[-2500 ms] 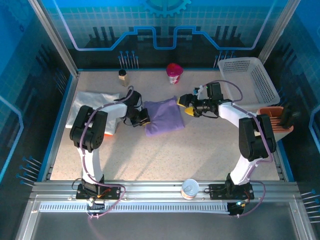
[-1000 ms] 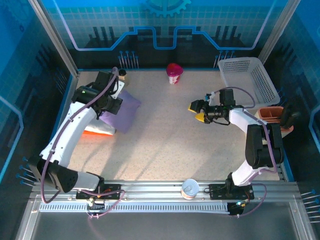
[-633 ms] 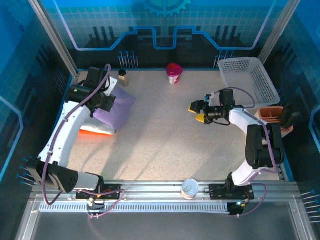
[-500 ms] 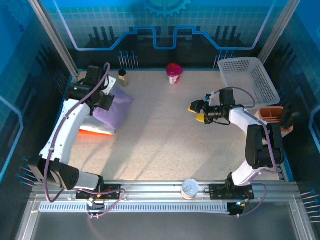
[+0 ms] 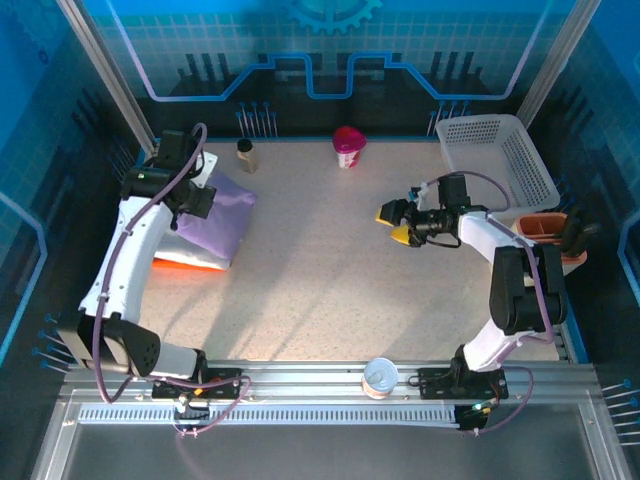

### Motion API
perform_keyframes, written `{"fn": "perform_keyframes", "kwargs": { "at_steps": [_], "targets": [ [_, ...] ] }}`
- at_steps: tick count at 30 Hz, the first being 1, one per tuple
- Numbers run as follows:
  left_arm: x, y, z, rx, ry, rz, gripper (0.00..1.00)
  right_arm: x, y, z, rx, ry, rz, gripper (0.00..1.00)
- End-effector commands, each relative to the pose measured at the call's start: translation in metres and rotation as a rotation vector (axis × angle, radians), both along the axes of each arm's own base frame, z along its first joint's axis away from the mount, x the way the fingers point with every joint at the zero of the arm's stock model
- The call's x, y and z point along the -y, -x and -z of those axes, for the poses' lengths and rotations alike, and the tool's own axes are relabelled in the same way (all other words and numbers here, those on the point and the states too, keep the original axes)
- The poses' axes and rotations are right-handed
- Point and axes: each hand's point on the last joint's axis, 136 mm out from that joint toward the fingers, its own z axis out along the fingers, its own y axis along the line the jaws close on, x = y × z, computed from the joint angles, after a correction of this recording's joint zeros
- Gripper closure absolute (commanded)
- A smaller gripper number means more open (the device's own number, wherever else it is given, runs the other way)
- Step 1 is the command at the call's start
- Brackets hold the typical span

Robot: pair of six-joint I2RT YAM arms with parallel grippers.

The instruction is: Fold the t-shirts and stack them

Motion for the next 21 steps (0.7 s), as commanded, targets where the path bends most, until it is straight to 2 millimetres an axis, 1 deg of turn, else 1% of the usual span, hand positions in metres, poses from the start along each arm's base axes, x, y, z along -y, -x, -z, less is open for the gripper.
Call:
{"fn": "perform_keyframes", "kwargs": {
  "at_steps": [1,8,16,21],
  "targets": [
    [-0.015,-0.011,0.007,0.011,-0.029,-0.026,1.00,-0.005,0.003,0.001,-0.016,-0.013,-0.031,0.16],
    [-0.037,-0.024,0.023,0.003,-0.079,-0.063,1.00,-0.008,0.004,0.004,-0.025,-0.019,-0.036,0.16],
    [-0.069,-0.030,0.036,-0.012,-0.114,-0.163,1.00,-0.012,0.007,0.003,-0.022,-0.035,-0.049,0.16],
    [-0.085,-0.032,0.050,-0.048,-0.135,-0.218,1.00,-0.013,0.006,0.005,-0.026,-0.045,-0.051,0.16]
  ]
}}
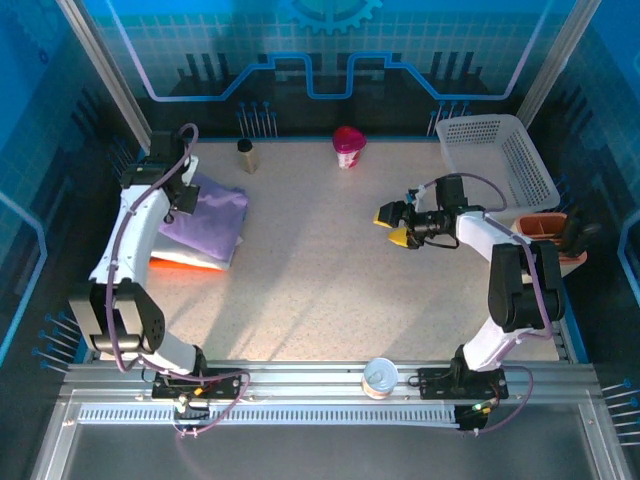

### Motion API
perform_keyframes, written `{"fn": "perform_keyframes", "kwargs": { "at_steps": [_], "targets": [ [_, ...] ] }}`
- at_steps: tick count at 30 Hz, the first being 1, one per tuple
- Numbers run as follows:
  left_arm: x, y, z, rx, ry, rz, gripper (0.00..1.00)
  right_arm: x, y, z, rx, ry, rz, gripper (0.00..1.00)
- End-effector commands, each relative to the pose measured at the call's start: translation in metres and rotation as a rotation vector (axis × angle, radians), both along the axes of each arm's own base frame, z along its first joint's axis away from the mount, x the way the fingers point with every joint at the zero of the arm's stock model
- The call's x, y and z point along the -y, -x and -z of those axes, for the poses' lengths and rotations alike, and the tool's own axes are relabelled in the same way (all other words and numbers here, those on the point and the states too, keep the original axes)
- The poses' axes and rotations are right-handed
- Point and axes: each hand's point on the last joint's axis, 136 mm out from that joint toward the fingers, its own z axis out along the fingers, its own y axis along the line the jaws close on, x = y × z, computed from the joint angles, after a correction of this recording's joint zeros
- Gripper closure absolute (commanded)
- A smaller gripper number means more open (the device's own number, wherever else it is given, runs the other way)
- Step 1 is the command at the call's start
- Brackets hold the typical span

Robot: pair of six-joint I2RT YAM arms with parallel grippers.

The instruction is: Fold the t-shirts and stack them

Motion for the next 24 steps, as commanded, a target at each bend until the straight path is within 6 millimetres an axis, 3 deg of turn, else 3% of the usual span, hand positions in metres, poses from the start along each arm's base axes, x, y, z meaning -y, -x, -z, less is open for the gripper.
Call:
{"fn": "perform_keyframes", "kwargs": {
  "at_steps": [1,6,7,8,10,11,16,24],
  "targets": [
    [-0.020,-0.004,0.005,0.001,-0.053,-0.058,1.00,-0.008,0.003,0.000,-0.003,-0.032,-0.033,0.16],
    [-0.043,-0.001,0.014,-0.027,-0.129,-0.140,0.97,-0.008,0.005,0.001,-0.007,-0.034,-0.036,0.16],
    [-0.049,0.000,0.015,-0.032,-0.134,-0.163,0.88,-0.009,0.006,0.001,-0.006,-0.034,-0.037,0.16],
    [-0.054,0.002,0.017,-0.034,-0.131,-0.191,0.72,-0.009,0.006,0.000,-0.004,-0.034,-0.040,0.16],
    [-0.067,0.005,0.019,-0.040,-0.137,-0.270,0.15,-0.009,0.007,-0.001,-0.002,-0.033,-0.041,0.16],
    [-0.072,0.007,0.020,-0.053,-0.150,-0.291,0.02,-0.009,0.007,-0.002,-0.001,-0.033,-0.042,0.16],
    [-0.076,0.005,0.016,-0.076,-0.149,-0.376,0.01,-0.008,0.008,-0.006,0.010,-0.024,-0.041,0.16],
    [-0.037,-0.017,-0.001,0.100,0.080,-0.376,0.03,-0.008,0.010,-0.002,0.006,-0.025,-0.034,0.16]
  ]
}}
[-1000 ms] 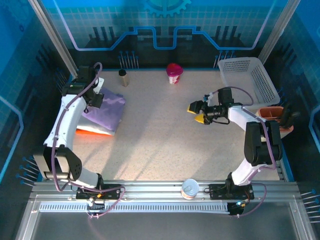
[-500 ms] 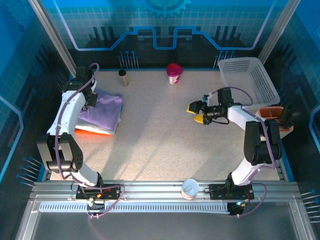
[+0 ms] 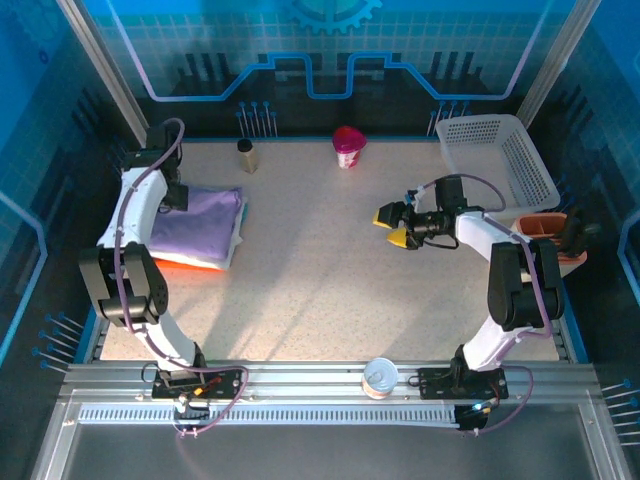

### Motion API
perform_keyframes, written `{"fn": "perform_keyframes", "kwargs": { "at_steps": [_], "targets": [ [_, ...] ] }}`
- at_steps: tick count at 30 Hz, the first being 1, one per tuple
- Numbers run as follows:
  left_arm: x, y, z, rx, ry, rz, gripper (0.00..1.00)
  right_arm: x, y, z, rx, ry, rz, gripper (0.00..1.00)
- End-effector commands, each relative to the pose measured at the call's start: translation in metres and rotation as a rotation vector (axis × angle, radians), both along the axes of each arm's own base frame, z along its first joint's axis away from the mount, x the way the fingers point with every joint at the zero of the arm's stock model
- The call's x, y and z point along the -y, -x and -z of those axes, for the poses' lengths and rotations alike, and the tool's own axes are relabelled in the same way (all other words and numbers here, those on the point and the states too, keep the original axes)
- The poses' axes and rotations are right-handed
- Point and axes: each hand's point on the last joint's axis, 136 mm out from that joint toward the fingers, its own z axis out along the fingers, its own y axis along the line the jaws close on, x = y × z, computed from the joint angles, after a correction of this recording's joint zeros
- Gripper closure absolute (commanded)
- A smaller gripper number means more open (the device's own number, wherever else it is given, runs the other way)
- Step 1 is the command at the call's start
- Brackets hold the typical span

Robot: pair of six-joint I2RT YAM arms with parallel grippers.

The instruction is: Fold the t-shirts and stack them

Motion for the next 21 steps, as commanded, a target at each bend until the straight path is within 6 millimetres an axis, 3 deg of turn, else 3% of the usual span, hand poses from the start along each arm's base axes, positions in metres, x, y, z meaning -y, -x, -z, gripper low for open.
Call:
{"fn": "perform_keyframes", "kwargs": {
  "at_steps": [1,5,9,13,21],
  "targets": [
    [0.022,-0.008,-0.014,0.153,0.156,-0.034,0.03,-0.006,0.006,-0.006,0.021,-0.010,-0.023,0.16],
    [0.052,-0.017,-0.005,0.273,0.392,-0.034,0.05,-0.006,0.005,-0.006,0.023,-0.009,-0.021,0.16],
    [0.060,-0.020,0.018,0.297,0.509,-0.064,0.05,-0.005,0.005,-0.006,0.027,-0.006,-0.019,0.16],
    [0.045,-0.015,0.054,0.280,0.623,-0.166,0.08,-0.005,0.007,-0.004,0.024,-0.001,-0.020,0.16],
    [0.021,-0.011,0.101,0.278,0.757,-0.331,0.12,-0.005,0.005,-0.004,0.027,-0.016,-0.012,0.16]
  ]
}}
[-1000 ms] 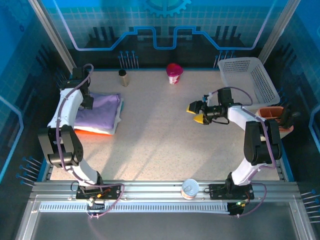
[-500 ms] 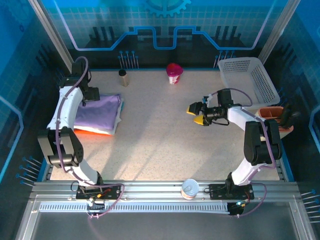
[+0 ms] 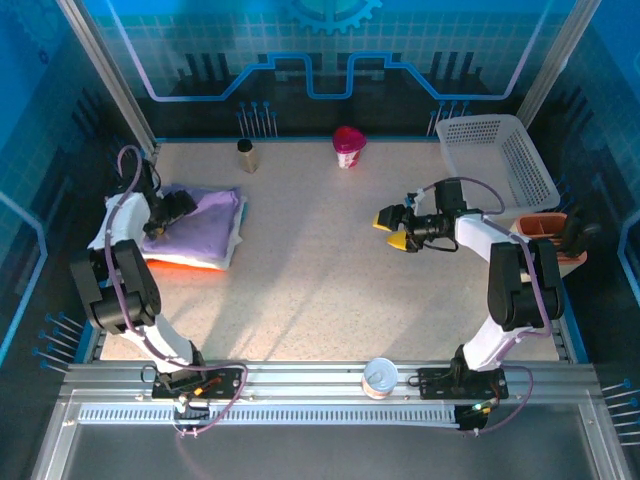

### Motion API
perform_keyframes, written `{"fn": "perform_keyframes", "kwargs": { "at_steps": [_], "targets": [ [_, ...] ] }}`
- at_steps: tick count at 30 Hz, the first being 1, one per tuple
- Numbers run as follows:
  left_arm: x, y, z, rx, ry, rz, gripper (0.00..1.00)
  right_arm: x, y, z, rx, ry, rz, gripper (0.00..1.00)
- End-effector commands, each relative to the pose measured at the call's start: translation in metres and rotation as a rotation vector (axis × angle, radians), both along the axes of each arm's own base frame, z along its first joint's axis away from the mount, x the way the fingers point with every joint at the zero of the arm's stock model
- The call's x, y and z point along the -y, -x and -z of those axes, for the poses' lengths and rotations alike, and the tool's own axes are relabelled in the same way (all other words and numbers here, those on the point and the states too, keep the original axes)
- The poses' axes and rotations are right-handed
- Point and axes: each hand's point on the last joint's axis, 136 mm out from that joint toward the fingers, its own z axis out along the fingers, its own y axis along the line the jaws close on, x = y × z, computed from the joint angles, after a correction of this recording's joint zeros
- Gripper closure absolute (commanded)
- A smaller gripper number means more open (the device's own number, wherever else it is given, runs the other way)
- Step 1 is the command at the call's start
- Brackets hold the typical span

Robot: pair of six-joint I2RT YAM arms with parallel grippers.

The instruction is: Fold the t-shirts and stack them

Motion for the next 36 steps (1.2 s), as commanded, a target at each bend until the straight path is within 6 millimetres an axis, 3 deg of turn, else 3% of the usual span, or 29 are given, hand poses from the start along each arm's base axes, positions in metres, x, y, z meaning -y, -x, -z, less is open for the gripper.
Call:
{"fn": "perform_keyframes", "kwargs": {
  "at_steps": [1,5,8,11,17,21,28,33,36],
  "targets": [
    [0.004,-0.005,0.013,0.009,0.076,-0.035,0.12,-0.005,0.004,-0.008,0.021,-0.019,-0.013,0.16],
    [0.003,-0.003,0.023,-0.013,0.075,-0.047,0.12,0.000,0.004,-0.012,0.032,-0.021,-0.004,0.16],
    [0.004,-0.003,0.014,0.000,0.080,-0.046,0.12,0.002,0.005,-0.013,0.035,-0.025,0.002,0.16],
    [0.006,-0.005,-0.015,0.057,0.075,-0.041,0.12,0.003,0.006,-0.016,0.041,-0.030,0.006,0.16],
    [0.021,-0.010,-0.091,0.264,0.082,0.012,0.06,0.006,0.005,-0.021,0.055,-0.022,0.015,0.16],
    [0.033,-0.014,-0.115,0.414,0.027,0.102,0.01,0.011,0.003,-0.021,0.065,-0.008,0.026,0.16],
    [0.053,-0.007,-0.117,0.669,-0.229,0.224,0.01,0.026,-0.005,-0.022,0.124,0.082,0.067,0.16],
    [0.071,0.010,-0.096,0.727,-0.363,0.287,0.01,0.054,-0.010,-0.021,0.193,0.297,0.136,0.15],
    [0.076,0.014,-0.079,0.728,-0.333,0.274,0.01,0.077,-0.010,-0.019,0.227,0.453,0.176,0.14]
  ]
}}
